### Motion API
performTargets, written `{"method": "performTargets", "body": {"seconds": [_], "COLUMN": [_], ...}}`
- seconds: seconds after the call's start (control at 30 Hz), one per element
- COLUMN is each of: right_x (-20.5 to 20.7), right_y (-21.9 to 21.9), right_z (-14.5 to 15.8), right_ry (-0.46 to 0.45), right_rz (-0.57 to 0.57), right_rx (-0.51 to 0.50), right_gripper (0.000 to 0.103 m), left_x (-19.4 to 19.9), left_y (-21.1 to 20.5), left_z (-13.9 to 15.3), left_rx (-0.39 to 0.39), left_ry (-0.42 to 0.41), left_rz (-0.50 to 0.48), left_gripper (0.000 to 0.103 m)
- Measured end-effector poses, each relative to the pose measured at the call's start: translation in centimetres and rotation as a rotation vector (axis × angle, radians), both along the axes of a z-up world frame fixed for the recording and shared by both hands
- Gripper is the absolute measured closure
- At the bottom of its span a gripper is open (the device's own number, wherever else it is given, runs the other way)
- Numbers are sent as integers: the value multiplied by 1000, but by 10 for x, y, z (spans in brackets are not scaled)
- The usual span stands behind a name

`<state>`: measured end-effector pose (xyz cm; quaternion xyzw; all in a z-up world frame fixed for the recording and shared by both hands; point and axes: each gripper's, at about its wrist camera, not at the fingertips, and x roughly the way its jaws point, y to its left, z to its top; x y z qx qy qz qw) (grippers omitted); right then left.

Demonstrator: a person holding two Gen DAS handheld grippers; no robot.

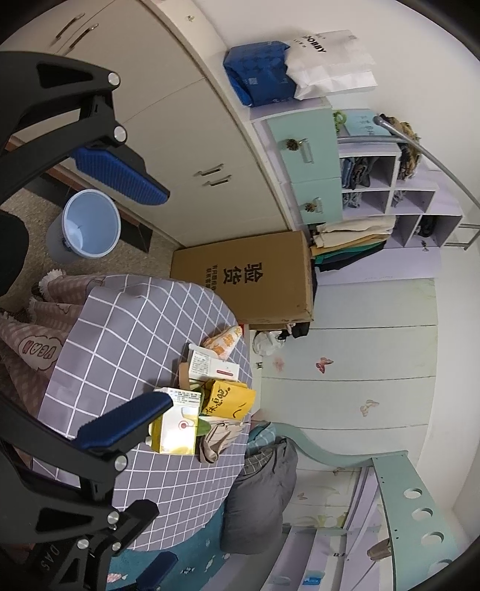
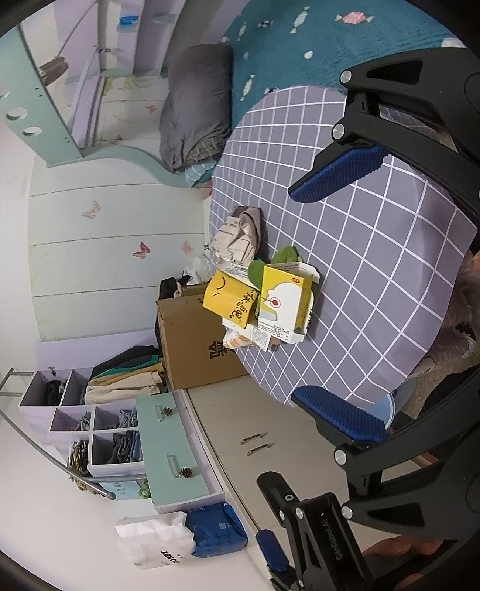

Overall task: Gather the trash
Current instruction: 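Grasp the yellow-white milk carton with the right gripper while the left gripper approaches the green sprig, then grasp the green plant sprig with the left gripper while the right gripper holds the carton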

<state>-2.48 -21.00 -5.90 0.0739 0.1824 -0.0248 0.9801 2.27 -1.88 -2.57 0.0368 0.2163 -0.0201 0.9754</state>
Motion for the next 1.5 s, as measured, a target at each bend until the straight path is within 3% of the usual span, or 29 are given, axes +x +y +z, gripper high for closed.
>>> {"method": "performTargets", "body": {"seconds": [0.23,0.47,0.8,0.93,1.0,1.03,1.07,1.17,1.4,1.5], "right_x": [16,57,131,149,155,156,159,158,112,96], "right_y": [-14,-26,-49,-56,-59,-60,-60,-59,-69,-81], "right_z": [-12,-31,-58,-72,-74,-75,-74,-68,-32,-21], "right_ry": [47,113,231,271,278,277,278,252,101,57], "right_rz": [-11,61,135,184,213,231,248,329,256,155], "right_rx": [33,96,329,445,489,514,520,521,383,268], "right_gripper": [6,6,7,25,42,68,78,93,98,98], "left_x": [19,53,82,89,92,94,95,98,109,115], "left_y": [-12,-17,-11,-13,-15,-16,-17,-21,-42,-56], "left_z": [-18,-41,-50,-52,-54,-55,-56,-59,-62,-63], "left_rx": [-13,-10,-35,-32,-26,-25,-25,-23,-37,-73], "left_ry": [79,159,220,231,239,243,246,254,275,287], "left_rz": [-38,-35,-21,-22,-21,-22,-21,-29,-97,-154], "left_gripper": [4,4,4,4,4,4,4,4,4,4]}}
